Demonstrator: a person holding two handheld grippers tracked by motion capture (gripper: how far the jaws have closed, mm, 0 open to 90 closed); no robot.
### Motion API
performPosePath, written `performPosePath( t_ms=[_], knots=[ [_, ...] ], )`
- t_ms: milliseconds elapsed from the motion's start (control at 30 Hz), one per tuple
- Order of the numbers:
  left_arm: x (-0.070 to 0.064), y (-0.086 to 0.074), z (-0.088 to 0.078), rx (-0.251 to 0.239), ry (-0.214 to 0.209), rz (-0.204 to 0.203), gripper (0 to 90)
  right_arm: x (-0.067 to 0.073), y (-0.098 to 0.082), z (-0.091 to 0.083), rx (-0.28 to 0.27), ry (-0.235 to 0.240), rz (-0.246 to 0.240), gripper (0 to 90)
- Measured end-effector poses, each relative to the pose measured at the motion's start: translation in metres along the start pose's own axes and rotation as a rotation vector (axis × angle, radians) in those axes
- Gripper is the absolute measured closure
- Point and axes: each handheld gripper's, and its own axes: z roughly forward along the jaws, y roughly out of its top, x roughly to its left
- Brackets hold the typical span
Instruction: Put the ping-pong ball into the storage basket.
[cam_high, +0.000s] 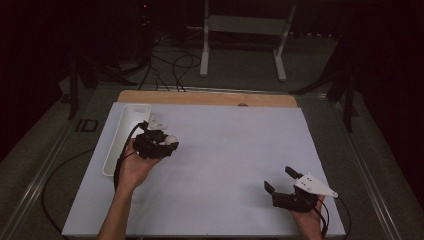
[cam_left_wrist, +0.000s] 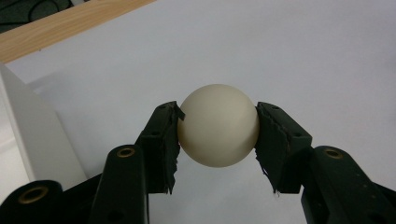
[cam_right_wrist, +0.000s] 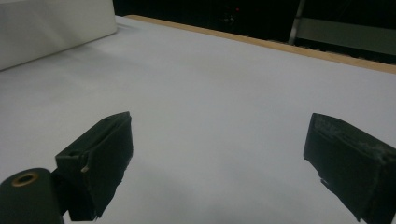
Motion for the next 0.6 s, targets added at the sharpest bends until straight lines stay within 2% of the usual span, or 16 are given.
performPosePath(
  t_ms=[600],
  knots=[
    [0.0085, -0.0009, -0.0087, -0.002, 0.019, -0.004, 51.5, 0.0, 0.0, 0.0001, -0.001, 0.0, 0.001, 7.8]
  ],
)
